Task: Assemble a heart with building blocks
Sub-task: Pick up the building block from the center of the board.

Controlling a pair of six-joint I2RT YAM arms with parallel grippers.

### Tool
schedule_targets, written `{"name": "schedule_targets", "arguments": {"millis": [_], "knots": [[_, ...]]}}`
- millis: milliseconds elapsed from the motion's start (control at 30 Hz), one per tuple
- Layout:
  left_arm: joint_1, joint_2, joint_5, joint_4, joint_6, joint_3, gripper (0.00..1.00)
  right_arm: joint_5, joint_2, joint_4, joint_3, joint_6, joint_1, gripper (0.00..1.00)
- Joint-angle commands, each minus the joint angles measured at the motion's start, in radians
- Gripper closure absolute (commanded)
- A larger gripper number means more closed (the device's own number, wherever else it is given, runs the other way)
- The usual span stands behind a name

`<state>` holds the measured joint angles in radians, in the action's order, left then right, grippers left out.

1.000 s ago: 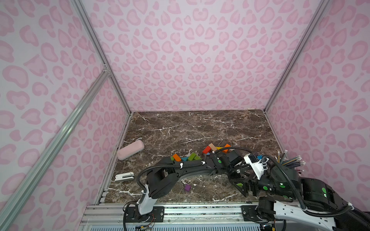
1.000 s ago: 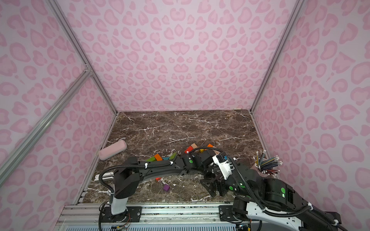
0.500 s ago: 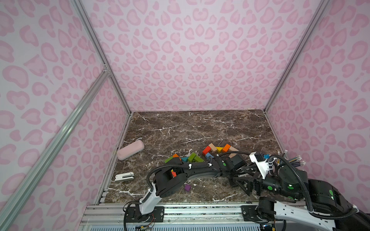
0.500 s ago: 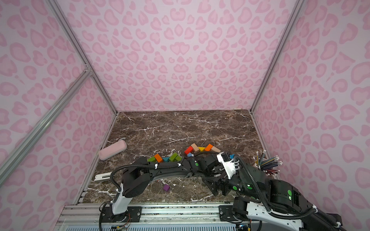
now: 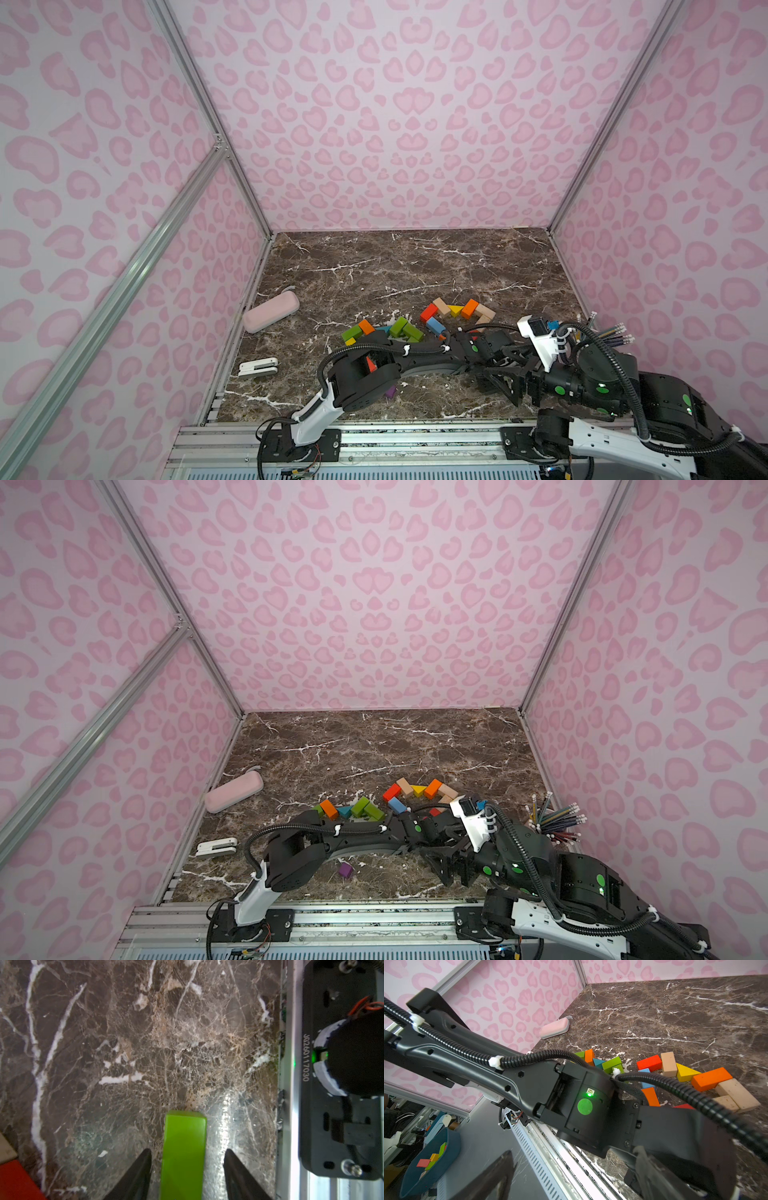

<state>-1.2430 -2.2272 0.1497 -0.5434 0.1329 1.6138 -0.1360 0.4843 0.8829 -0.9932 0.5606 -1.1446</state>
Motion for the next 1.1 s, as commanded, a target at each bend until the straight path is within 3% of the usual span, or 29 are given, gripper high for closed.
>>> {"name": "schedule_targets", "arguments": {"millis": [0,200,300,1067], "knots": [[0.0,-0.008,-0.031,0.007,0.007,0.014,0.47,-0.011,0.002,-0.016,0.0,-0.003,0.001,0.06],[-0.006,0.008,-0.038,-0.002,-0.001,0.013,0.59,-0.013,0.001,-0.021,0.006,-0.005,0.0,0.07],[-0.017,0.039,-0.052,0.003,-0.013,-0.006,0.76,-0.015,-0.001,-0.025,0.002,-0.008,-0.001,0.07],[0.002,0.416,-0.178,0.05,-0.225,-0.383,0.75,0.045,0.004,-0.218,0.03,-0.089,-0.001,0.07]]}}
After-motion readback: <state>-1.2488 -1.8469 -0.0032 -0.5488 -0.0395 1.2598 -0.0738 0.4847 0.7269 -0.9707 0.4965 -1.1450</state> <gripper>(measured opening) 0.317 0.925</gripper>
